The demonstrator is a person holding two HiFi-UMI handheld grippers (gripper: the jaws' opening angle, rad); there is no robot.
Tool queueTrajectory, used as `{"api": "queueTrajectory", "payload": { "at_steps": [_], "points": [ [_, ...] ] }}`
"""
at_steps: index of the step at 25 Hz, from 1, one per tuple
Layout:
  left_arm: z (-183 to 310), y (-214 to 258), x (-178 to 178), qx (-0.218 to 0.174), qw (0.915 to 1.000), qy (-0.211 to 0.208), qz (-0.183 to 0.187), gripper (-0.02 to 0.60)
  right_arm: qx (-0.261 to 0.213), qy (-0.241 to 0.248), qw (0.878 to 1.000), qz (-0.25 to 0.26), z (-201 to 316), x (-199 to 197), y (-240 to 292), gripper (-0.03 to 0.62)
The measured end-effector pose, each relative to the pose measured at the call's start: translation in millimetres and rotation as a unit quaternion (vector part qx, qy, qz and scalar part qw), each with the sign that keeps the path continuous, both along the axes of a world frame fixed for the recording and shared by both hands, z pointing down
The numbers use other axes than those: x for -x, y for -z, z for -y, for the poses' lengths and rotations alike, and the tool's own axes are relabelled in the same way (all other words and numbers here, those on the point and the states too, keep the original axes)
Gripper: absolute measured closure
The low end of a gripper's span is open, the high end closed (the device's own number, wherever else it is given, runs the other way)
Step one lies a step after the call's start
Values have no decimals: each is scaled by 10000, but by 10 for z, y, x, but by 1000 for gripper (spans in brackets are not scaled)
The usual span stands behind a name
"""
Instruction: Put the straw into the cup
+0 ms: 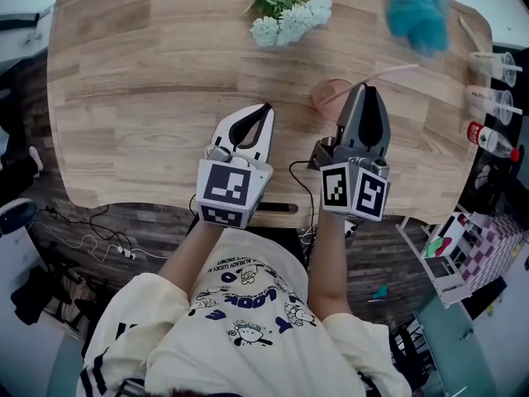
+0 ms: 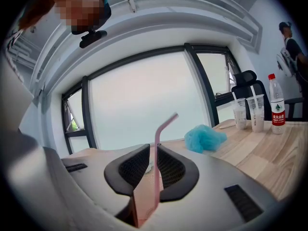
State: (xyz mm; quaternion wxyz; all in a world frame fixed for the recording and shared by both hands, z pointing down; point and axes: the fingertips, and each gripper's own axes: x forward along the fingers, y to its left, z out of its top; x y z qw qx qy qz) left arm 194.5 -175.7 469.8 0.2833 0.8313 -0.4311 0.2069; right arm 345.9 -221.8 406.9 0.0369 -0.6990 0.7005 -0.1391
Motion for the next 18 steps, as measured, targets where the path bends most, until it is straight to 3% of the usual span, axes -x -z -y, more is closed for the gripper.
{"api": "queueTrajectory", "payload": {
  "at_steps": [4, 18],
  "points": [
    [3, -3, -5, -12, 10000, 1, 9, 557, 53, -31, 10000, 55, -34, -18, -25, 514],
    [8, 201, -54, -277, 9996, 17, -39, 557, -104, 20, 9999, 2, -194, -6, 236, 534]
  ]
}}
